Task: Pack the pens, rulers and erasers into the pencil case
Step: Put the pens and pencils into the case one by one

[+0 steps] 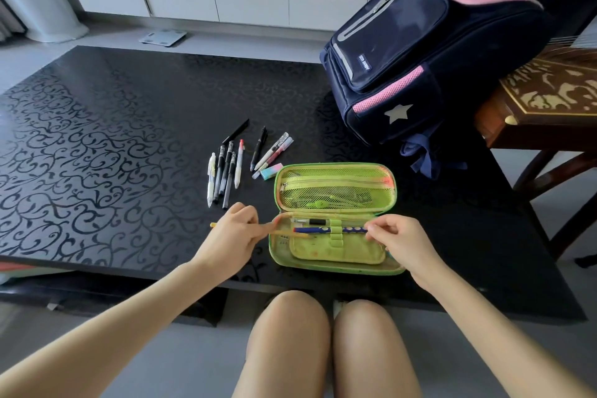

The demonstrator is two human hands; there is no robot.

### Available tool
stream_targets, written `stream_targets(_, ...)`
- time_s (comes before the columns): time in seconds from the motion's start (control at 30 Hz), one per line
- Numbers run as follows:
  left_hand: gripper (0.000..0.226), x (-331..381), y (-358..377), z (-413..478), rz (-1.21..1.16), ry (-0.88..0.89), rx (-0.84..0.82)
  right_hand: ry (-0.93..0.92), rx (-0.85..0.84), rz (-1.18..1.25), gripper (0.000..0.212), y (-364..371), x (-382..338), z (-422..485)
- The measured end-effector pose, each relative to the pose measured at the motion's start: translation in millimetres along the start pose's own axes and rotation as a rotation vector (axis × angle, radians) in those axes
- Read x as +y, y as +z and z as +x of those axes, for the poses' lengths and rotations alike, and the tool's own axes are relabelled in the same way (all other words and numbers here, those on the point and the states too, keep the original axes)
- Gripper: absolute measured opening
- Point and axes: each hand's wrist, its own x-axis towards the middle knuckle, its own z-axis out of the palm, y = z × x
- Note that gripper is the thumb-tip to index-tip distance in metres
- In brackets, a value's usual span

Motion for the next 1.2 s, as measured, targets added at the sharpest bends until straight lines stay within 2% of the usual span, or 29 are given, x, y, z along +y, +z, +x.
stream_targets(0.3, 0.031, 22.1, 17.4, 19.5, 0.060, 0.125, -0.030, -0.026, 0.008, -0.072, 0.013, 1.1, 7.6, 4.1)
stream_targets(0.53, 0.004, 45.0, 38.9, 38.4, -0.057, 0.147, -0.022, -0.056, 0.018, -0.170, 0.011, 6.1, 11.0, 5.9)
stream_targets(0.77, 0.018, 50.1, 33.1, 49.7, -0.030, 0.149, -0.042, -0.093, -0.013, -0.251, 0.011, 6.2, 7.2, 11.0)
stream_targets(0.8, 0.020, 42.5, 28.0, 46.7, -0.011, 0.113, -0.022, -0.102, -0.017, -0.245, 0.012, 6.0, 5.7, 11.7)
stream_targets(0.87, 0.019, 20.8, 15.5, 40.6, -0.008, -0.079, 0.078, -0.124, -0.028, -0.243, 0.012, 7.6, 1.0, 13.3)
stream_targets(0.97, 0.021, -27.6, -2.0, 32.7, 0.034, -0.556, 0.204, -0.144, -0.047, -0.269, 0.013, 13.1, -5.5, 14.4)
stream_targets(1.03, 0.025, -59.9, -9.9, 28.1, 0.067, -0.800, 0.155, -0.151, -0.052, -0.284, 0.014, 17.8, -9.3, 15.1)
stream_targets(1.1, 0.031, -79.6, -13.4, 26.6, 0.004, -0.919, 0.042, -0.150, -0.065, -0.289, 0.014, 21.9, -12.6, 15.3)
stream_targets(1.2, 0.024, -90.4, -18.0, 28.2, -0.149, -0.931, -0.038, -0.133, -0.086, -0.355, 0.015, 25.6, -17.1, 12.6)
